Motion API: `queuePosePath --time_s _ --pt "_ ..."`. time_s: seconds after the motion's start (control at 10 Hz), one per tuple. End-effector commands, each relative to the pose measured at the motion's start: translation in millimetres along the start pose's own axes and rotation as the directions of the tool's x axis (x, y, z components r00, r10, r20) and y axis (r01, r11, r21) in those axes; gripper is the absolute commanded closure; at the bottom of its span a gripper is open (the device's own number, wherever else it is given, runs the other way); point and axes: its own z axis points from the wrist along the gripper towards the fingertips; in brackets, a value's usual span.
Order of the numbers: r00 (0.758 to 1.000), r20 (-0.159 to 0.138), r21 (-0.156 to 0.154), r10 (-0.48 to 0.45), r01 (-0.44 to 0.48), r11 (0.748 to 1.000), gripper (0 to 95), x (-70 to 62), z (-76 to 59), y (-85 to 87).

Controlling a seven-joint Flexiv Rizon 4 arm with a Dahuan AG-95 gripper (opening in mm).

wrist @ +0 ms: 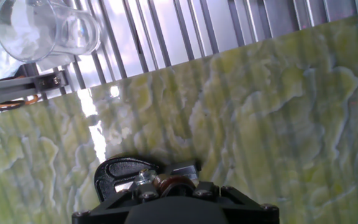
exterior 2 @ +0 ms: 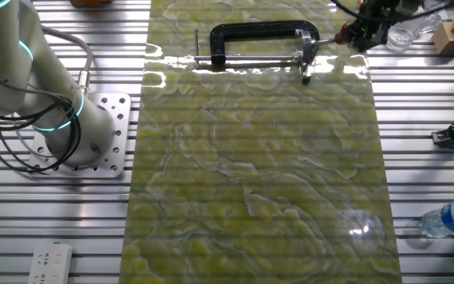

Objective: Pull up the lever

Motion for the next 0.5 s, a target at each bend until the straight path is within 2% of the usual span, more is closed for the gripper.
queuePosePath --time_s 0.1,0.5 --pt "1.0 -0.001 0.026 -0.004 0.004 1.0 76.0 -4.9 -3.6 7.1" --pt "1.0 -0.002 0.034 -0.009 0.009 0.999 76.0 -5.6 -2.3 9.2"
